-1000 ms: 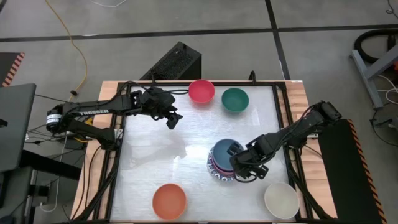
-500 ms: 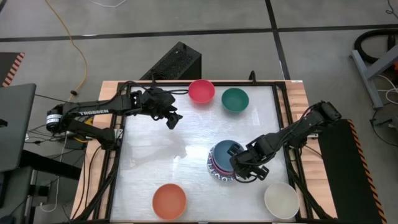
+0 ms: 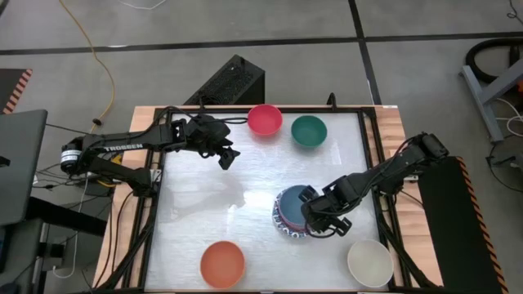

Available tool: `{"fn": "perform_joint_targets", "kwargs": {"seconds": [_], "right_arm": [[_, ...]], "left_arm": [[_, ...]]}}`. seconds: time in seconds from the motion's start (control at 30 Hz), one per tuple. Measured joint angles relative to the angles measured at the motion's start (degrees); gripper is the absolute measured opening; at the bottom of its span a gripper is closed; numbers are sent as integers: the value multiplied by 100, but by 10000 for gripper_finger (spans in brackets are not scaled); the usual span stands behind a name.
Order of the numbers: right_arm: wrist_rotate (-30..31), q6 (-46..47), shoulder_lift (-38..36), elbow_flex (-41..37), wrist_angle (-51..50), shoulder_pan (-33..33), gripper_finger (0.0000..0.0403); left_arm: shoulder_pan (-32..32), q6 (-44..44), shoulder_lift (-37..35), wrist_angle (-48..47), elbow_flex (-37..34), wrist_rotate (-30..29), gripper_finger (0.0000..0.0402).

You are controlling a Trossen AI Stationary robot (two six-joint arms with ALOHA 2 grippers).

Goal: Nest bowls inside each other by size order
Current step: Stack the blue bowl into the pink bowl

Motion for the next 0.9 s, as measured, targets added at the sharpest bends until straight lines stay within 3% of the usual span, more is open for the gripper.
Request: {"fn": "perform_joint_targets", "kwargs": {"seconds": [0.2, 0.63, 0.9], "right_arm": [[13, 5, 0, 0, -4, 2, 133], [40, 16, -28, 17, -30, 9, 132], [42, 39, -39, 531, -647, 20, 132]], "left_arm": [[-1, 0, 0, -2, 0, 0, 251], [-2, -2, 0, -2, 0, 0, 251], [0, -2, 0, -2, 0, 0, 251]]}}
